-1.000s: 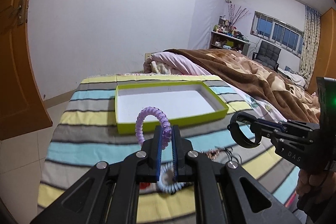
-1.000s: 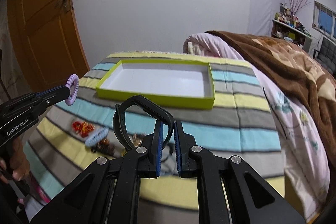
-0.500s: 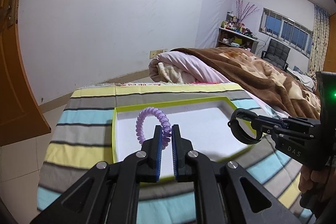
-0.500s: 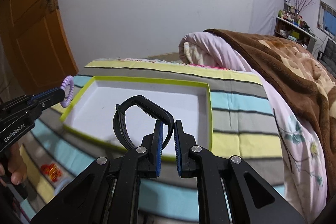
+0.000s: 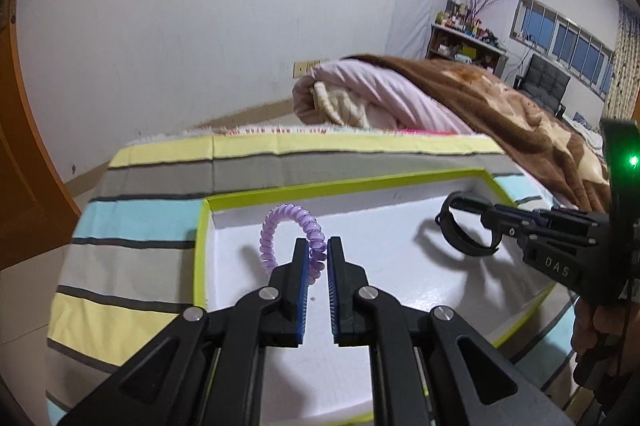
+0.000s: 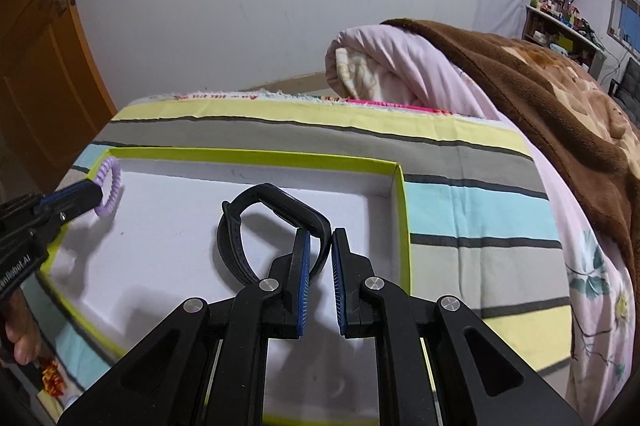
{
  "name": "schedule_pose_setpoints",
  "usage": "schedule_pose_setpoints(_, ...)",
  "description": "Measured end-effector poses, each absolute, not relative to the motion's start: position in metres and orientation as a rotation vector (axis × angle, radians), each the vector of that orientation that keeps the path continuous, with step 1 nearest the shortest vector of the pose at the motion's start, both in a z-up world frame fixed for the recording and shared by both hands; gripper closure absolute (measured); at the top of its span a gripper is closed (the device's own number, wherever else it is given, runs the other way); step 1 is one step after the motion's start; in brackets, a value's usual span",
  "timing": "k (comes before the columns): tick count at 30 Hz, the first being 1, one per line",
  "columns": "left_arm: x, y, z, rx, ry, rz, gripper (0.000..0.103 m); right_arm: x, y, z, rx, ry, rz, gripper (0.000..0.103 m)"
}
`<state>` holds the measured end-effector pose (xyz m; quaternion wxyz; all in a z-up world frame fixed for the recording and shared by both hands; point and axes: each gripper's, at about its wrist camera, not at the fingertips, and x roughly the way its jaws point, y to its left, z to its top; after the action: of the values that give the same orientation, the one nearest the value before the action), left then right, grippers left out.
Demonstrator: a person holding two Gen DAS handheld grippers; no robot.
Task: Organize jewelry
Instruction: 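Carry both items into the green box and open both tools to release them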
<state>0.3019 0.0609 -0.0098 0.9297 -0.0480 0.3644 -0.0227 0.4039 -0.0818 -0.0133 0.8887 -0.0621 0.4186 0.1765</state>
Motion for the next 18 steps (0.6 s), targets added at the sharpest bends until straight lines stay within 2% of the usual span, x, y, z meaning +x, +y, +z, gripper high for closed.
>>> schedule_pose_setpoints(10,0.309,0.061,-0.018,-0.114,0.788,-0.071,0.093,0.415,-0.082,-0.018,-0.115,0.886,0.368,0.091)
schedule_pose_setpoints(13,0.306,0.063,-0.015,-0.124,0.787,-0.069,0.089,0.411,-0.084,-0.014,-0.103,0.874,0.369,0.085)
schedule_pose_setpoints(18,0.291,0.065,-0.003,-0.123,0.762,-0.061,0.087,0.393,-0.085,0.002,-0.103,0.835,0.38,0.085)
